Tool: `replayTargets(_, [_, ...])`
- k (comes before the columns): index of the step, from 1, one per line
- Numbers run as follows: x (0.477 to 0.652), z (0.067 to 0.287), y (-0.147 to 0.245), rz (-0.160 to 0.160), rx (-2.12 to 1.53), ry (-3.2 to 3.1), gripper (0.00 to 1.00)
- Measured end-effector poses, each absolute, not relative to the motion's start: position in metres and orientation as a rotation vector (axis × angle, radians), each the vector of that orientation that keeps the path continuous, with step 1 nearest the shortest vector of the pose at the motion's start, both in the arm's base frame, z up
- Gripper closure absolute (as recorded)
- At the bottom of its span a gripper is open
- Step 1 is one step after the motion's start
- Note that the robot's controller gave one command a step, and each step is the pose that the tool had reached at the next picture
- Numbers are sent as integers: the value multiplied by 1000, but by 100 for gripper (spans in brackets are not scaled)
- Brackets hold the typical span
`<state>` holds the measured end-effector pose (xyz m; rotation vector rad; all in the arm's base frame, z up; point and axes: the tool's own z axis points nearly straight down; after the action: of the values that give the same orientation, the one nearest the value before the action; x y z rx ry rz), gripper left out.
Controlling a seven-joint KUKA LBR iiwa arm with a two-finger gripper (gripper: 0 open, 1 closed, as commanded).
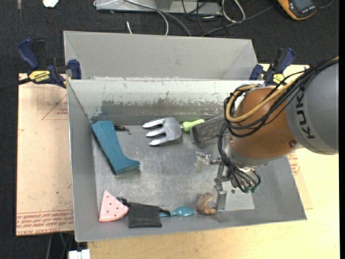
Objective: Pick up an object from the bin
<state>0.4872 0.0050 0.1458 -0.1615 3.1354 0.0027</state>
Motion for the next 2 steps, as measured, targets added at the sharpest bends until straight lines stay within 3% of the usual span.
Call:
replayTargets(1, [484, 108, -62, 6, -199, 3127, 0])
replayTargets(2, [481, 119, -33, 7, -127, 3137, 0])
